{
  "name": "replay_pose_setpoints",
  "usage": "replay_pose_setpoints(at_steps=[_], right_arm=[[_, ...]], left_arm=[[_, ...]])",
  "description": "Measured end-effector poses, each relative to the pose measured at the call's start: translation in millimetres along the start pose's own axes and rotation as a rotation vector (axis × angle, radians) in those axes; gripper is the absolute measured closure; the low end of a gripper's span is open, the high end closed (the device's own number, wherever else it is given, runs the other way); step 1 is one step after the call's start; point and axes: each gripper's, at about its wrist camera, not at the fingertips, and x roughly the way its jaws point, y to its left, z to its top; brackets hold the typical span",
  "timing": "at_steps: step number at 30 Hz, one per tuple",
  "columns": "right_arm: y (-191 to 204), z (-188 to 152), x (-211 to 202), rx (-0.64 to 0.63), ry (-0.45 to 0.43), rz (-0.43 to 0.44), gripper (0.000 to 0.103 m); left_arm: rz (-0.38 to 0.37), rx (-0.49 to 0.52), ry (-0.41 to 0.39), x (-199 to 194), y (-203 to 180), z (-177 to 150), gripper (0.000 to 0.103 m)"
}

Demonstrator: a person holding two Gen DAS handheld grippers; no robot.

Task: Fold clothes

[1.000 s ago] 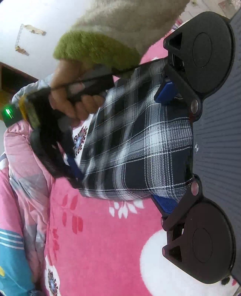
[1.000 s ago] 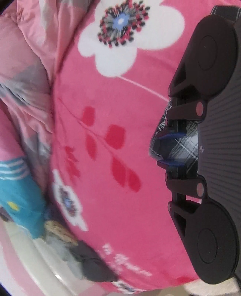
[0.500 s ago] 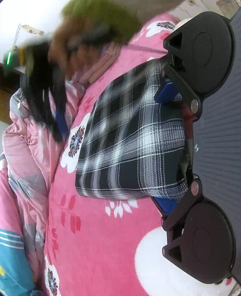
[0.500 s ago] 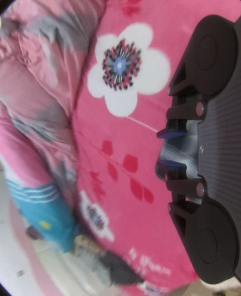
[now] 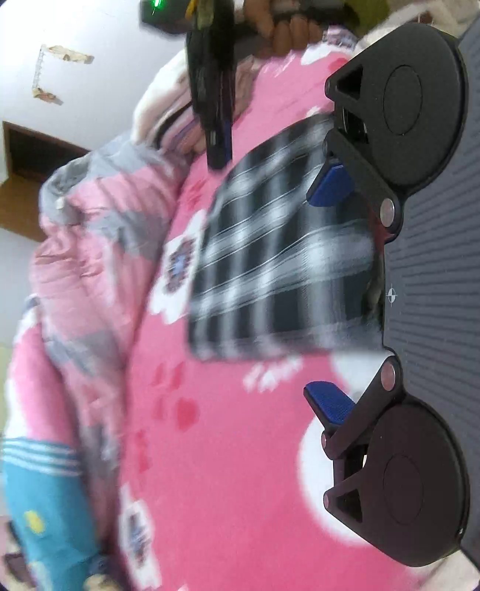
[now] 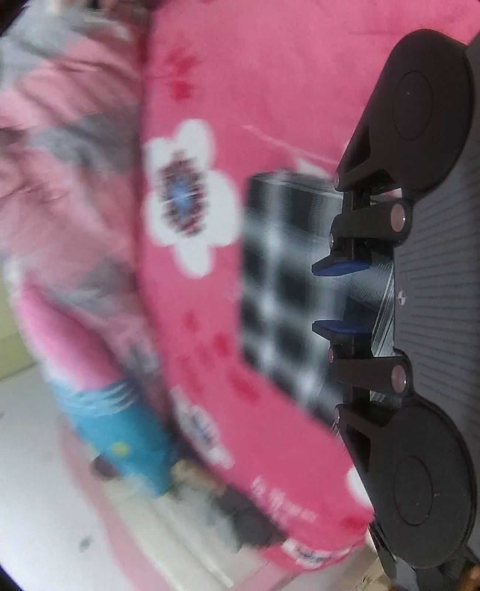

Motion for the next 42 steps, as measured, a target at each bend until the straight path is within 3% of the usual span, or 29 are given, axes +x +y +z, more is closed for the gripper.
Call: replay_pose_setpoints(at_steps=[4, 12, 24, 30, 34, 42], right_arm=[[8, -25, -10, -0.063, 0.0, -0.004, 0.075], [25, -75, -29, -0.19, 0.001, -0.012, 0.075], [16, -59, -20, -0.185, -0.091, -0.038, 0.074], [11, -57, -14, -0.139, -0.109, -0.045, 0.074], [5, -43, -25, -0.086, -0.185, -0.039, 0.074], [0, -45, -3, -0.099, -0.173, -0.089, 0.071]], left_arm=[[0.027, 0.038, -0.017, -1, -4, 10, 0.001], [0.104, 0.172, 0.144, 46, -38, 12, 0.001], [0.193, 0.201, 0.259, 63, -57, 13, 0.0], [0.23, 0.208, 0.275, 64, -63, 12, 0.0], [0.235, 0.19, 0.283, 64, -62, 12, 0.0], [0.262, 0.183, 0.291, 64, -66, 12, 0.0]])
